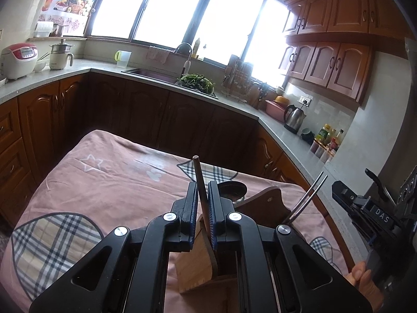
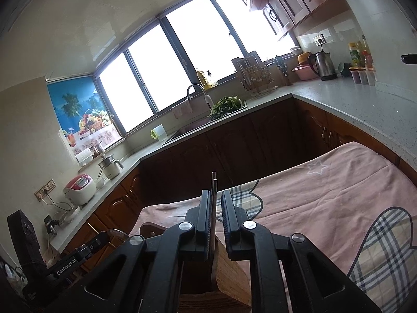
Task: Organize utensils
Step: 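Open both tools to drop the chopsticks into the holder, then lower both tools back toward the remaining utensils on the table, then close right tool on a steel chopstick while left tool reaches toward red-patterned chopsticks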
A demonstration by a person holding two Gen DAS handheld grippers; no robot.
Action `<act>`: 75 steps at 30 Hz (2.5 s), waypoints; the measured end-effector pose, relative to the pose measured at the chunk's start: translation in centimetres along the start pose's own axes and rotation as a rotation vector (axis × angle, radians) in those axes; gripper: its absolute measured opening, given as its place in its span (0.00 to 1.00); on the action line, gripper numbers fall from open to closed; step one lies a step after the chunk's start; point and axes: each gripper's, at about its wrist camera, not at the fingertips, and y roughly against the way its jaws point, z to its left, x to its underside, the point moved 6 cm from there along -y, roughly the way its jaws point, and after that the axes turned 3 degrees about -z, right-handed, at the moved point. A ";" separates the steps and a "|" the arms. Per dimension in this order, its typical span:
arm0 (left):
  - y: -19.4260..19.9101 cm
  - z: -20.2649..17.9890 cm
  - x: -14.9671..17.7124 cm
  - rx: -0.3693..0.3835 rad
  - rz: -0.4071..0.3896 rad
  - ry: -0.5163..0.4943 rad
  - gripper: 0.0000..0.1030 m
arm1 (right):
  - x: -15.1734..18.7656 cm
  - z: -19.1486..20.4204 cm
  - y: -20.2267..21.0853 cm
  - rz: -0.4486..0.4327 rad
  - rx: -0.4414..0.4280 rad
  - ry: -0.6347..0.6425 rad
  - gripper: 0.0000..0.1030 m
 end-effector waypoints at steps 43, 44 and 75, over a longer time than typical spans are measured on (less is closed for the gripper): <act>15.4 2.6 14.9 -0.044 0.242 0.025 0.81 | 13.6 -4.3 20.3 0.151 0.117 -0.050 0.88; 15.4 2.6 15.1 -0.044 0.244 0.023 0.81 | 14.1 -4.3 20.4 0.158 0.120 -0.047 0.88; 8.7 -1.0 17.0 -0.050 0.383 -0.131 0.65 | 17.0 -6.8 16.5 0.309 0.205 0.018 0.45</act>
